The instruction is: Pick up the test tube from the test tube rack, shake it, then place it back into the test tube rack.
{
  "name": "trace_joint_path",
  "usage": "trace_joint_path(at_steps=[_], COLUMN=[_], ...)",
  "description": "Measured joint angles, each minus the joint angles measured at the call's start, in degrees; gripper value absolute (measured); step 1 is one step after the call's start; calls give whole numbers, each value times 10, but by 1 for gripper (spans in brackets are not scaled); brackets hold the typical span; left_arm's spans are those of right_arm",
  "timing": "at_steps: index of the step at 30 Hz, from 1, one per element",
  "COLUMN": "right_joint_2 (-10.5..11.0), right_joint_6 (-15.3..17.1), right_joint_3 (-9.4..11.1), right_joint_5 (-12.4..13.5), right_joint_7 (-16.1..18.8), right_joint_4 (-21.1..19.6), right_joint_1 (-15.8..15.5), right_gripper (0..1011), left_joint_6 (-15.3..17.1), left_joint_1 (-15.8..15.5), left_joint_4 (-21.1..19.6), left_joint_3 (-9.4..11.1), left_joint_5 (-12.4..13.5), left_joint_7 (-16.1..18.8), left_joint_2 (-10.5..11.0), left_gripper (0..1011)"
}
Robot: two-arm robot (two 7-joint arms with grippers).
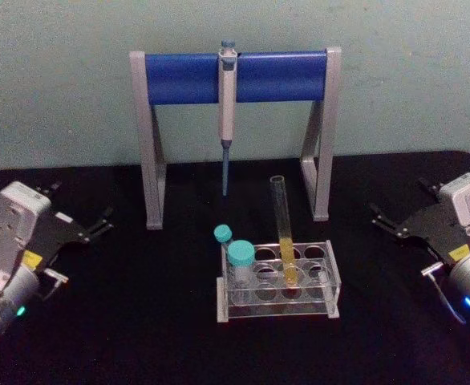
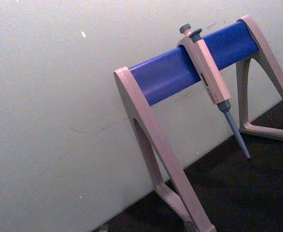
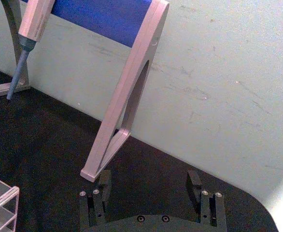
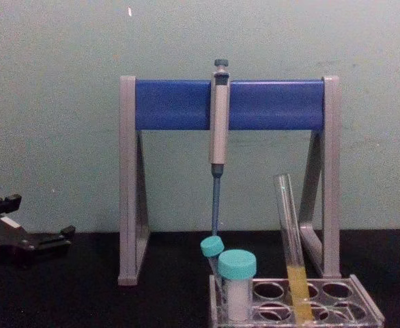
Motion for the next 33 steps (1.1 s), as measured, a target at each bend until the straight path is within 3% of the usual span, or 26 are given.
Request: trace_joint_path(at_steps=[33], right_joint_2=[0], right_joint_6=[0], right_joint_3=[0], right_joint_5=[0], right_joint_7=[0], right_joint_4=[0], right_joint_1=[0], right_gripper=[1000], left_joint_6=[0], left_joint_1=[0], left_joint_4=[0], left_joint_3=[0], left_joint_5=[0], left_joint_7=[0], left_joint_2=[0], left_gripper=[1001])
